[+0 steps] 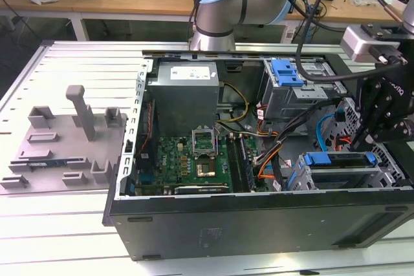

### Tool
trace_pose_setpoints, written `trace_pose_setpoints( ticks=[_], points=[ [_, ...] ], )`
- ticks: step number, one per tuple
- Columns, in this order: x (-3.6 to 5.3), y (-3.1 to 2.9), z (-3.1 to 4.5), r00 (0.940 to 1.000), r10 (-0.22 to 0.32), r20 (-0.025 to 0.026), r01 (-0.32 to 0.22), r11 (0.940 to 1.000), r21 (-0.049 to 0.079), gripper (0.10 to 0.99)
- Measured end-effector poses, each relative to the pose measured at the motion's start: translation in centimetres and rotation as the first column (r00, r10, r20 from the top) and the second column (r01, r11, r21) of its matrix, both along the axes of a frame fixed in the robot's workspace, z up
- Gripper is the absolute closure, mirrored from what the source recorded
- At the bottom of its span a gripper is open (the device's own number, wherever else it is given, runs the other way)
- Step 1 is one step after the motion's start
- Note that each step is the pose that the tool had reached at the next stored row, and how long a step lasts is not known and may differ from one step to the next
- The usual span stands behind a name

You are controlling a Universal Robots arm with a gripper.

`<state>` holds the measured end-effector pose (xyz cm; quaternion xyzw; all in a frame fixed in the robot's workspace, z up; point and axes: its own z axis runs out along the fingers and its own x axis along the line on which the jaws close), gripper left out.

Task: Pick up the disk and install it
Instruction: 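Insert the first disk wire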

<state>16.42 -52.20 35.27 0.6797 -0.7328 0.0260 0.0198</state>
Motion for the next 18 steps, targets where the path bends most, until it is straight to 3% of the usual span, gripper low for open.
trace_pose_setpoints(
  ticks=[8, 18],
  points=[
    [0.00, 0.06, -0.12, 1.0000, -0.001, 0.0000, 0.001, 1.0000, 0.000, 0.918],
    [0.00, 0.19, -0.19, 0.9998, -0.020, 0.0001, 0.020, 0.9997, -0.009, 0.918]
  ],
)
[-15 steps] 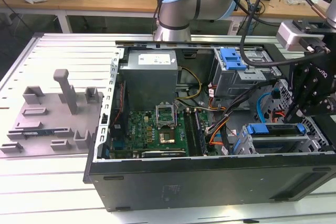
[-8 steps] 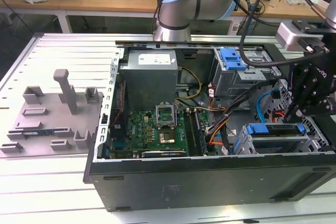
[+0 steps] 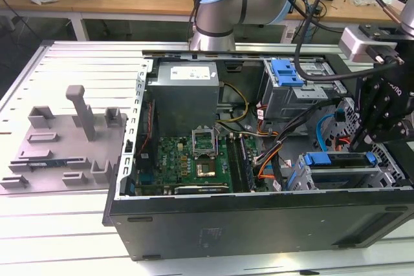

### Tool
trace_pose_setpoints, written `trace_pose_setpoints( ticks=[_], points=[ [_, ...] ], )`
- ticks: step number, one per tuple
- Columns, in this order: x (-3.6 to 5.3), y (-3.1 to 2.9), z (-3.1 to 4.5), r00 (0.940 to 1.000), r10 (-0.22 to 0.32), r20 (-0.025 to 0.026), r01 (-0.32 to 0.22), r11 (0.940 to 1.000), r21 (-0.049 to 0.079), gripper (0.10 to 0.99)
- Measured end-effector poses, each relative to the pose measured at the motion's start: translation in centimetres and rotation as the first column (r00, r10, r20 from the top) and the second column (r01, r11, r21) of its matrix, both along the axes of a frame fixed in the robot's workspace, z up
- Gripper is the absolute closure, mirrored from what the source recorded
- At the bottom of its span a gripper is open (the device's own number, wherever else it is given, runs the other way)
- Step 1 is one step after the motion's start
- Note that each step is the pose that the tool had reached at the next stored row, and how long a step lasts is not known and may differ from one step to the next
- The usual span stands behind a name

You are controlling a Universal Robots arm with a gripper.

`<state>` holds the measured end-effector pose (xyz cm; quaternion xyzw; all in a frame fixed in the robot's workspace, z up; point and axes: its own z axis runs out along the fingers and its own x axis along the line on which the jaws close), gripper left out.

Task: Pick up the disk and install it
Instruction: 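Insert the first disk wire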

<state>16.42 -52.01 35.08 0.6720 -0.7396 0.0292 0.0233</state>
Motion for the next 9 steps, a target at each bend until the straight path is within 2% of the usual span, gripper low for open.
trace_pose_setpoints(
  ticks=[9],
  points=[
    [0.01, -0.02, -0.16, 1.0000, -0.002, 0.0000, 0.002, 1.0000, -0.002, 0.918]
  ],
)
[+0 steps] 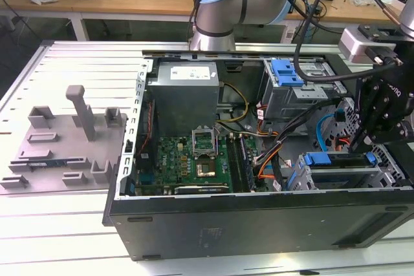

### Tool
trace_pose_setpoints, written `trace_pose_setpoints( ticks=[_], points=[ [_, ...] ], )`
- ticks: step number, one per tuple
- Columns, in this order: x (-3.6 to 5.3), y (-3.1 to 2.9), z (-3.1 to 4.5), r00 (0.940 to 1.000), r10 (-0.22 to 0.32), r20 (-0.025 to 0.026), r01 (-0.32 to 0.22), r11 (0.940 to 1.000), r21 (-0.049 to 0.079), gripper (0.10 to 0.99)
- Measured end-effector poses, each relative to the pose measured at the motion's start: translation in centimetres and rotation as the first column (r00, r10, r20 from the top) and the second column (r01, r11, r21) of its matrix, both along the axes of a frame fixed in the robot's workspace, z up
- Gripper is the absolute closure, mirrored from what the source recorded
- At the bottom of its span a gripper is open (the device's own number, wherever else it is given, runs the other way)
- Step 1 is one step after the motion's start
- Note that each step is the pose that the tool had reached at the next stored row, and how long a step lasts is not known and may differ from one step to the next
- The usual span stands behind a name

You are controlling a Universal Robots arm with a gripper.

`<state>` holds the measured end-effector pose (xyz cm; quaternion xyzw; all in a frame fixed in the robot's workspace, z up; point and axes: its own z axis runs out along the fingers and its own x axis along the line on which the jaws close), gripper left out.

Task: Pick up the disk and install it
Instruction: 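Insert the first disk wire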

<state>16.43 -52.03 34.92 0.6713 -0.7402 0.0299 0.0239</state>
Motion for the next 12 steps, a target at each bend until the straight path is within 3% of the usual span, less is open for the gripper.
trace_pose_setpoints(
  ticks=[12],
  points=[
    [0.00, -0.04, -0.34, 1.0000, 0.000, 0.0000, 0.000, 1.0000, 0.000, 0.918]
  ],
)
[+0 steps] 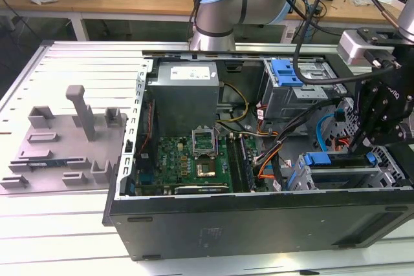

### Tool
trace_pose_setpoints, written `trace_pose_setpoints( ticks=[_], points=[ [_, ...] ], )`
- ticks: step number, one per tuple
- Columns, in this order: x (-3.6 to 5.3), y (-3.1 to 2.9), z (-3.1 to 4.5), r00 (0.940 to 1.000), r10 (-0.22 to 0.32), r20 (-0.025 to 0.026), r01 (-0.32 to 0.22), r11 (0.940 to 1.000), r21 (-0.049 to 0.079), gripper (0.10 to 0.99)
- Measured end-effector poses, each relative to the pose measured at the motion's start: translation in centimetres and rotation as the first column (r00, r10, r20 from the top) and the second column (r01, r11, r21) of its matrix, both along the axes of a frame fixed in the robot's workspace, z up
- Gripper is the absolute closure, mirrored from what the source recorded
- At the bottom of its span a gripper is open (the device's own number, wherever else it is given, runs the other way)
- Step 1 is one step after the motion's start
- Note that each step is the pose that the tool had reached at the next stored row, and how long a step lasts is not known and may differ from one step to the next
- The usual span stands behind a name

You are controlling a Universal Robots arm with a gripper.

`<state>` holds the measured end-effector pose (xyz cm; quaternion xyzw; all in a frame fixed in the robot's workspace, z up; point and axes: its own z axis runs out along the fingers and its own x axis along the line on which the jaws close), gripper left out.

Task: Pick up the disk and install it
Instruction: 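Insert the first disk wire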

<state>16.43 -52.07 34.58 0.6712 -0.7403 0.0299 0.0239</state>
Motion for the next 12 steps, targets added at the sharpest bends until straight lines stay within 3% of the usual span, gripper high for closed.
trace_pose_setpoints(
  ticks=[12],
  points=[
    [0.05, 0.00, -0.35, 1.0000, 0.000, 0.0000, 0.000, 1.0000, 0.000, 0.918]
  ],
)
